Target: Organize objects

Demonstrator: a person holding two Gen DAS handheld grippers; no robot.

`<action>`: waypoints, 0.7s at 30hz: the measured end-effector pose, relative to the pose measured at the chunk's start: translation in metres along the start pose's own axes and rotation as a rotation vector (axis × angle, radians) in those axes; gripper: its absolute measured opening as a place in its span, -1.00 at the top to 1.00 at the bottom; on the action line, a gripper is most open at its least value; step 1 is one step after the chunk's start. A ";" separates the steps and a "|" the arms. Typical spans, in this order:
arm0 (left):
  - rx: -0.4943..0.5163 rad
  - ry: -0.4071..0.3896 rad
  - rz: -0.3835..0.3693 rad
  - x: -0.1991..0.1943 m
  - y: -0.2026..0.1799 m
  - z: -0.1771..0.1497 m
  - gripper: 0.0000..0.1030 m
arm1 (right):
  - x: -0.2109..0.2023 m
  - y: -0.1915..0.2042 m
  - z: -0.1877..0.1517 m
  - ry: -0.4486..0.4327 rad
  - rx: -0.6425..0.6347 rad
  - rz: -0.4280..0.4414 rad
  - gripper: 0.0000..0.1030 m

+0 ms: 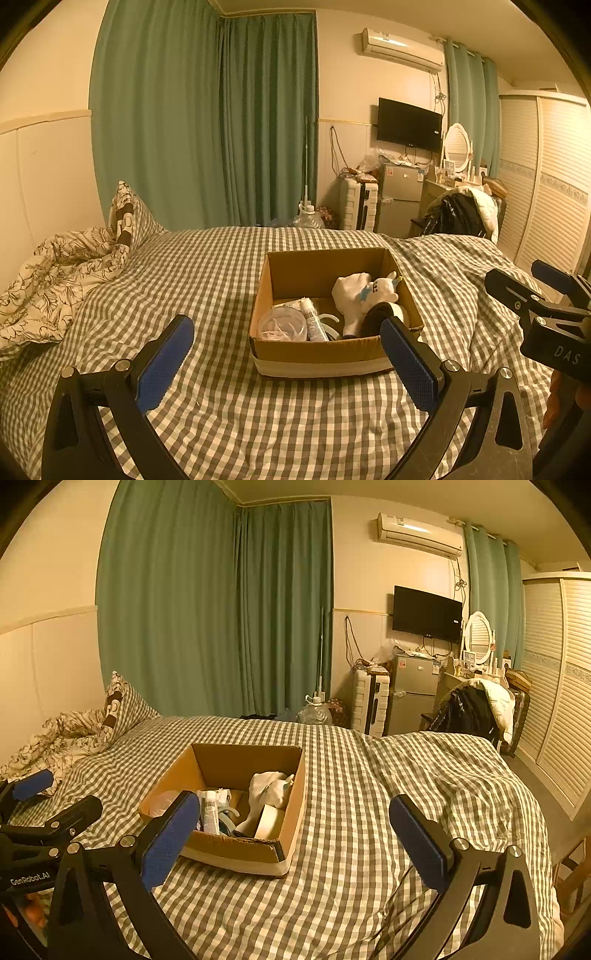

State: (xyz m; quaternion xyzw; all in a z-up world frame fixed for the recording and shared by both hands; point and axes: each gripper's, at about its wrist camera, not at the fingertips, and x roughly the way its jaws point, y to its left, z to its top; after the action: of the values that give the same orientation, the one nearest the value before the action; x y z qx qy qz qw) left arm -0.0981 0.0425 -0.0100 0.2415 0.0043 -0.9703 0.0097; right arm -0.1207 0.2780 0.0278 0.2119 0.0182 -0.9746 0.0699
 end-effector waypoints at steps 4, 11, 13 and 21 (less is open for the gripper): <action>0.005 -0.003 0.001 -0.001 0.000 0.001 -1.00 | 0.000 -0.001 0.000 -0.001 0.002 -0.001 -0.99; 0.004 -0.003 0.011 -0.001 0.001 0.001 -1.00 | 0.000 -0.001 -0.001 0.003 -0.003 0.000 -0.99; 0.005 -0.002 0.014 -0.001 0.001 0.001 -1.00 | 0.000 0.000 -0.001 0.005 -0.004 0.001 -0.99; 0.007 0.000 0.015 0.000 0.001 0.001 -1.00 | 0.001 0.000 0.000 0.007 -0.006 0.002 -0.99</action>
State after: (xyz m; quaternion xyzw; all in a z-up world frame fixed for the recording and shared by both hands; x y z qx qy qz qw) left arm -0.0986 0.0413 -0.0094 0.2417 -0.0011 -0.9702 0.0161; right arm -0.1215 0.2776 0.0274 0.2153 0.0210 -0.9737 0.0713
